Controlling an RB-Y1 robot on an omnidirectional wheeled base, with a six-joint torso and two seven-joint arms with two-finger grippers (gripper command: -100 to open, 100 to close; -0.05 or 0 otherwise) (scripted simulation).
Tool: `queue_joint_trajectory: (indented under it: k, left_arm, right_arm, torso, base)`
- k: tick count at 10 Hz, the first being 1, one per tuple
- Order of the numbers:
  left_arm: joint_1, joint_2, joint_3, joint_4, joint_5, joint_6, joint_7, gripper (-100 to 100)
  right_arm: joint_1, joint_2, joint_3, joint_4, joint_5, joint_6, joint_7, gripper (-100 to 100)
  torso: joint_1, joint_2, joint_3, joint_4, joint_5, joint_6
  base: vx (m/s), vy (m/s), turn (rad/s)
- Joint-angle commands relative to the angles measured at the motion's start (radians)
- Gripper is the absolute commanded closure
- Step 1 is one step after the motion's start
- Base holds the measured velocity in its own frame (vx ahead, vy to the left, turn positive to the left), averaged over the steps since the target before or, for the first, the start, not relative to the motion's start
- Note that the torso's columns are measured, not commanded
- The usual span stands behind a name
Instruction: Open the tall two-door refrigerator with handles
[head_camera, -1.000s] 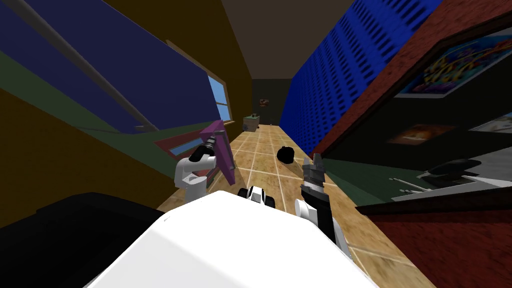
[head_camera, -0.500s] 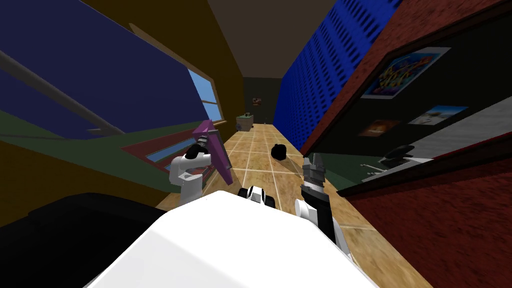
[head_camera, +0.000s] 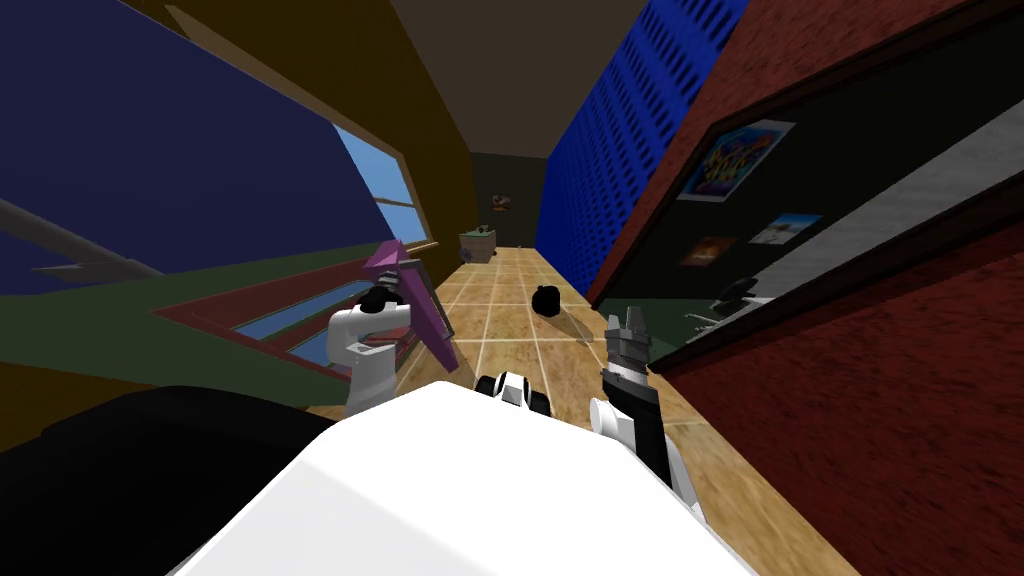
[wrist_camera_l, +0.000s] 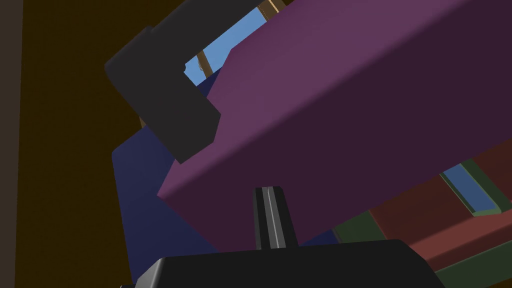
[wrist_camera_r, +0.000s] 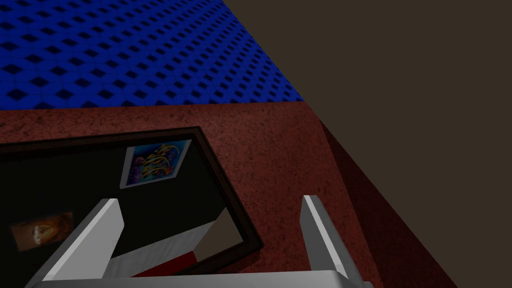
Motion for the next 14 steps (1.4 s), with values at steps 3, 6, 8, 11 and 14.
queue_joint_trajectory:
  k: [3, 6, 8, 11, 14]
  left_arm:
    - [-0.023, 0.071, 0.118, 0.091, -0.006, -0.034, 0.016, 100]
    - [-0.039, 0.114, 0.200, 0.159, -0.011, -0.048, 0.026, 100]
    - [-0.039, 0.114, 0.257, 0.164, -0.011, -0.048, 0.026, 100]
    - [-0.054, 0.157, 0.327, 0.228, -0.016, -0.062, 0.036, 100]
    - [-0.070, 0.197, 0.394, 0.270, -0.022, -0.076, 0.045, 100]
  right_arm:
    - [0.000, 0.000, 0.000, 0.000, 0.000, 0.000, 0.000, 0]
    - [0.000, 0.000, 0.000, 0.000, 0.000, 0.000, 0.000, 0]
    - [0.000, 0.000, 0.000, 0.000, 0.000, 0.000, 0.000, 0]
    - [0.000, 0.000, 0.000, 0.000, 0.000, 0.000, 0.000, 0]
    - [0.000, 0.000, 0.000, 0.000, 0.000, 0.000, 0.000, 0]
  torso:
    - [0.003, 0.005, 0.003, 0.002, 0.000, -0.007]
    - [0.001, 0.002, 0.001, 0.002, -0.004, -0.007]
    - [-0.004, 0.003, 0.002, 0.001, -0.004, -0.005]
    - [-0.004, 0.006, 0.004, 0.001, -0.002, -0.002]
    - [-0.005, 0.012, 0.008, 0.002, -0.001, -0.008]
  base:
    - [0.004, -0.068, -0.117]
    - [0.030, -0.111, -0.235]
    - [0.034, -0.081, -0.140]
    - [0.018, -0.086, -0.213]
    - [0.032, -0.058, -0.088]
